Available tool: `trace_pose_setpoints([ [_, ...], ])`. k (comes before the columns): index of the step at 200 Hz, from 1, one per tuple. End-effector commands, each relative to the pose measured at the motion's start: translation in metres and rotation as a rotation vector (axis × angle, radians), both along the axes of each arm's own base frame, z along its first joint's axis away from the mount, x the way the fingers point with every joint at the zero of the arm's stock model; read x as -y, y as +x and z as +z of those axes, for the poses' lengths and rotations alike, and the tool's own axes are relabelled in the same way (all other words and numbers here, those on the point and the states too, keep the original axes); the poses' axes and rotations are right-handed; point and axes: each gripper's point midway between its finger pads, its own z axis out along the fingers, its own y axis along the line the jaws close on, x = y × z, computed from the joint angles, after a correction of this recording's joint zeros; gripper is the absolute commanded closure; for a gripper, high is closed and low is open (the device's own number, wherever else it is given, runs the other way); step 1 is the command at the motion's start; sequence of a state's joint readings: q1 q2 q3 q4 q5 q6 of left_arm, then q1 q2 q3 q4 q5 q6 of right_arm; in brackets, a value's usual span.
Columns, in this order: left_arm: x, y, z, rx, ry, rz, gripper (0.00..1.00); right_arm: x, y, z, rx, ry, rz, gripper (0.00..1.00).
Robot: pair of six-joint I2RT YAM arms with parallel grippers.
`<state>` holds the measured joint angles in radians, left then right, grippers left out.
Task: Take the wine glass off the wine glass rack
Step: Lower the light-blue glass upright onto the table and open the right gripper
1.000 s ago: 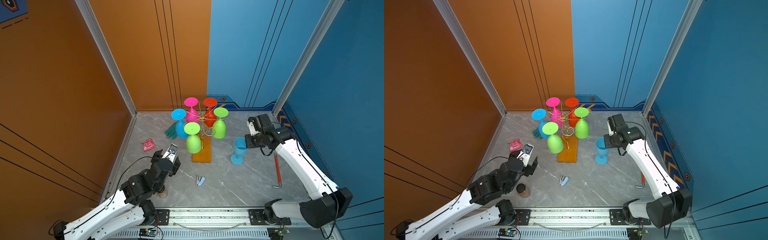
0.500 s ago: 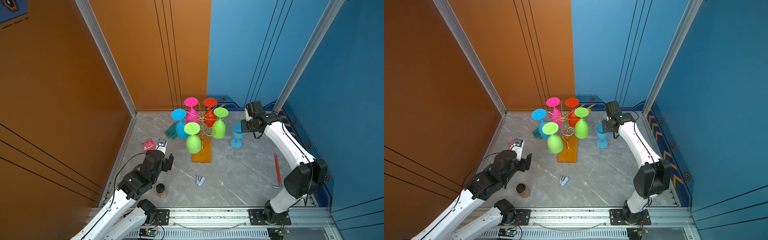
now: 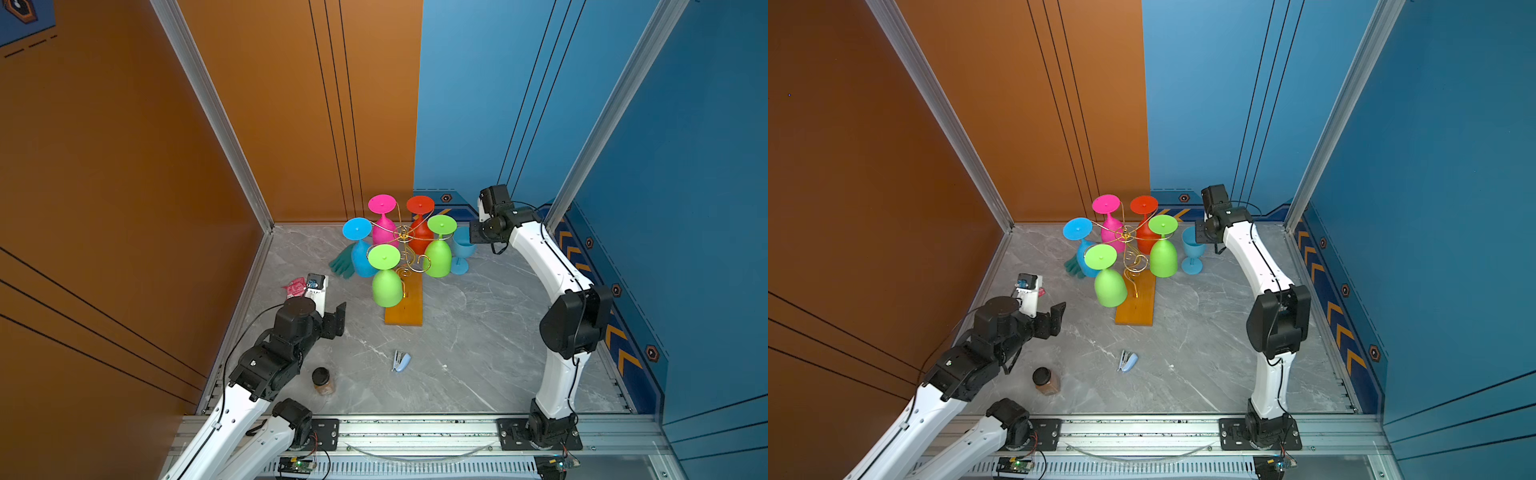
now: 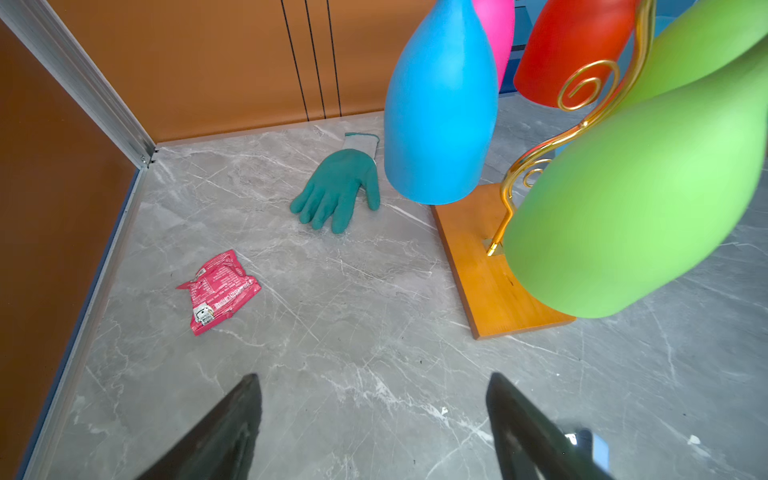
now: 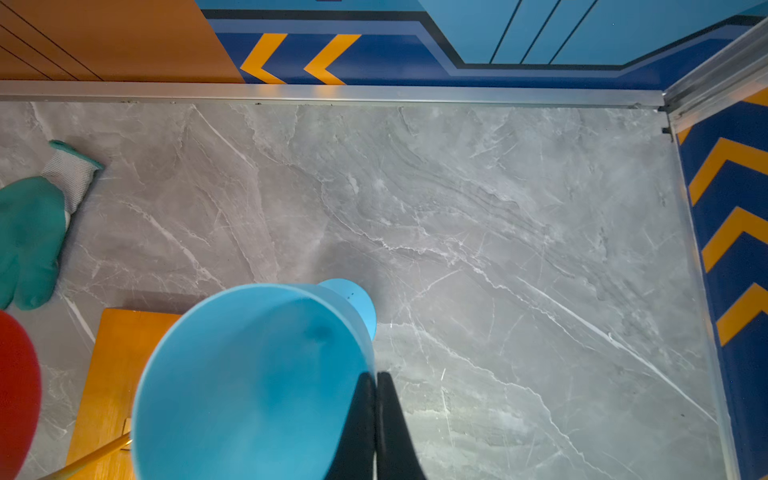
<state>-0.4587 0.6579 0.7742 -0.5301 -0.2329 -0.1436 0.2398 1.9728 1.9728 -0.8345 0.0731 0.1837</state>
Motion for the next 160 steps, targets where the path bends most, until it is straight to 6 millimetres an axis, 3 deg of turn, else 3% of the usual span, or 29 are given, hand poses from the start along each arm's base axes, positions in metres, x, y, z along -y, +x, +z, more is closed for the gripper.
trace_pose_setpoints([
  [1,0.007,0.001,0.0,0.003,-0.042,-0.027,0.15,-0.008,0.012,0.007,0.023,0.055,-0.002,1.0],
  [40,0.008,0.002,-0.001,-0.005,-0.055,-0.031,0.15,-0.019,0.026,0.008,0.032,0.099,0.01,1.0],
  [42,0.008,0.002,-0.001,-0.004,-0.055,-0.031,0.11,-0.019,0.026,0.01,0.037,0.101,0.01,1.0],
  [46,0.008,0.002,-0.001,-0.003,-0.057,-0.031,0.09,-0.02,0.03,-0.004,0.013,0.096,0.007,1.0],
  [71,0.008,0.001,-0.001,0.002,-0.06,-0.034,0.09,-0.024,0.037,-0.01,0.01,0.101,0.003,1.0],
  [160,0.01,0.001,0.0,0.003,-0.074,-0.037,0.07,-0.035,0.037,-0.034,-0.037,0.09,0.003,1.0],
])
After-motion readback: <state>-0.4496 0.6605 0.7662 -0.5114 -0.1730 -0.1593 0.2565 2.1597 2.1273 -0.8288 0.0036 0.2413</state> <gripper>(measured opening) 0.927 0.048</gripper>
